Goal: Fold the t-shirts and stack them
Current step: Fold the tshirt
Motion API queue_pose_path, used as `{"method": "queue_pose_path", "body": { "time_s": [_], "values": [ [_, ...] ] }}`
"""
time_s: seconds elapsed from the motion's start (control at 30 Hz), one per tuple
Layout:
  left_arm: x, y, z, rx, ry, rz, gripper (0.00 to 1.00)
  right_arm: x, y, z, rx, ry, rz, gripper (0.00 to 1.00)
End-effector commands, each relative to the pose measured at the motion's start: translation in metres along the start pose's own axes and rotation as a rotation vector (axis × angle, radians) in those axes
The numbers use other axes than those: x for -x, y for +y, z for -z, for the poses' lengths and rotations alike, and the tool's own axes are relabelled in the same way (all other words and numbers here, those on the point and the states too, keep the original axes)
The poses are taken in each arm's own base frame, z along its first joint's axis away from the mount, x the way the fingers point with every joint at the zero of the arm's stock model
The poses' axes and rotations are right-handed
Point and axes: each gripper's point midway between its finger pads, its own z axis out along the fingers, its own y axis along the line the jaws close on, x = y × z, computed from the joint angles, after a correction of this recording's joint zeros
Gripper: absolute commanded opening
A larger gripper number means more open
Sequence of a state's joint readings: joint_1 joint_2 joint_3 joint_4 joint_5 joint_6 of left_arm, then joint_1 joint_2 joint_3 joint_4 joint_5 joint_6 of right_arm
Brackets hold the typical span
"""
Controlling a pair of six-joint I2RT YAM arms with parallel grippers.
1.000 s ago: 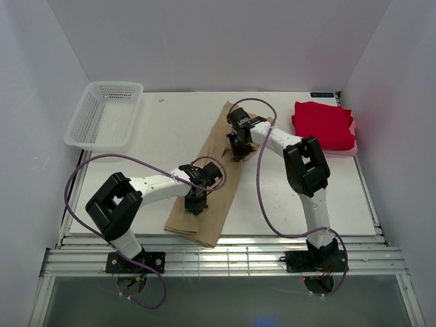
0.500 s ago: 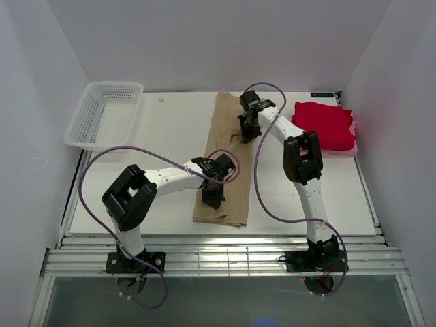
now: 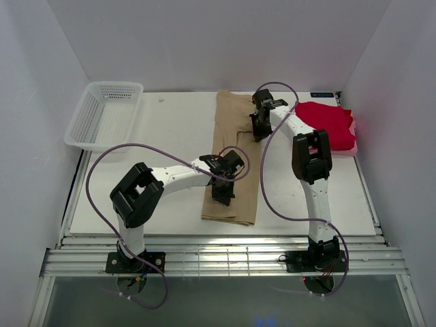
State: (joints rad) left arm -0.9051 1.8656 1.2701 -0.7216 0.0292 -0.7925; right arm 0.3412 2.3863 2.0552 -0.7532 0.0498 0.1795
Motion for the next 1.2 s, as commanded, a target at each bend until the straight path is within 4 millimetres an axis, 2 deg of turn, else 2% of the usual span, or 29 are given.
{"method": "queue_pose_path", "body": {
  "time_s": [0.0, 0.03, 0.07, 0.1, 0.13, 0.17, 0.2, 0.23, 0.27, 0.3, 0.33, 0.37, 0.4, 0.43, 0.47, 0.5, 0.57, 0.6, 0.83, 0.97, 1.17],
  "values": [
    [0.031, -0.036, 0.035, -0.114, -0.174, -0.076, 0.0, 0.026, 0.005, 0.062, -0.008, -0.14, 0.039, 0.11],
    [0.04, -0.043, 0.051, -0.144, -0.224, -0.081, 0.0, 0.014, 0.003, 0.065, -0.015, -0.136, 0.044, 0.18],
    [0.05, -0.045, 0.06, -0.146, -0.272, -0.082, 0.0, 0.015, 0.005, 0.078, -0.009, -0.169, 0.047, 0.2],
    [0.058, -0.047, 0.071, -0.153, -0.314, -0.08, 0.02, 0.027, 0.012, 0.115, 0.015, -0.262, 0.048, 0.23],
    [0.062, -0.045, 0.078, -0.147, -0.348, -0.076, 0.09, 0.003, 0.011, 0.113, 0.014, -0.225, 0.048, 0.27],
    [0.072, -0.039, 0.093, -0.128, -0.419, -0.063, 0.14, -0.008, 0.019, 0.122, 0.023, -0.225, 0.05, 0.28],
    [0.07, -0.028, 0.093, -0.096, -0.435, -0.052, 0.24, -0.014, 0.023, 0.148, 0.038, -0.256, 0.049, 0.28],
    [0.07, -0.018, 0.096, -0.071, -0.46, -0.041, 0.42, -0.052, 0.021, 0.138, 0.028, -0.169, 0.052, 0.29],
    [0.07, -0.01, 0.108, -0.062, -0.5, -0.023, 0.48, -0.075, 0.035, 0.141, 0.057, -0.139, 0.078, 0.29],
    [0.071, 0.005, 0.108, -0.012, -0.528, -0.004, 0.53, -0.09, 0.041, 0.156, 0.078, -0.15, 0.067, 0.33],
    [0.061, 0.02, 0.1, 0.03, -0.512, 0.014, 0.59, -0.109, 0.047, 0.155, 0.09, -0.128, 0.068, 0.39],
    [0.053, 0.033, 0.097, 0.074, -0.492, 0.023, 0.6, -0.156, 0.056, 0.144, 0.109, -0.041, 0.093, 0.4],
    [0.05, 0.045, 0.095, 0.111, -0.485, 0.039, 0.61, -0.169, 0.062, 0.153, 0.136, -0.054, 0.086, 0.41],
    [0.041, 0.055, 0.087, 0.146, -0.461, 0.066, 0.61, -0.185, 0.068, 0.153, 0.152, -0.035, 0.043, 0.46],
    [0.032, 0.066, 0.083, 0.186, -0.432, 0.07, 0.61, -0.215, 0.076, 0.145, 0.183, 0.004, 0.05, 0.48],
    [0.028, 0.071, 0.081, 0.201, -0.427, 0.078, 0.61, -0.221, 0.08, 0.152, 0.208, -0.019, 0.036, 0.5],
    [0.018, 0.082, 0.074, 0.22, -0.408, 0.088, 0.61, -0.235, 0.088, 0.15, 0.231, -0.02, -0.005, 0.53],
    [0.016, 0.083, 0.074, 0.215, -0.408, 0.088, 0.61, -0.246, 0.085, 0.149, 0.229, -0.007, -0.016, 0.53],
    [0.003, 0.09, 0.055, 0.219, -0.365, 0.071, 0.61, -0.256, 0.085, 0.146, 0.214, 0.016, -0.024, 0.54],
    [-0.004, 0.085, 0.05, 0.18, -0.335, 0.068, 0.61, -0.26, 0.093, 0.145, 0.234, 0.022, -0.028, 0.54],
    [-0.02, 0.09, 0.041, 0.171, -0.281, 0.076, 0.6, -0.281, 0.102, 0.138, 0.233, 0.071, -0.005, 0.53]
  ]
}}
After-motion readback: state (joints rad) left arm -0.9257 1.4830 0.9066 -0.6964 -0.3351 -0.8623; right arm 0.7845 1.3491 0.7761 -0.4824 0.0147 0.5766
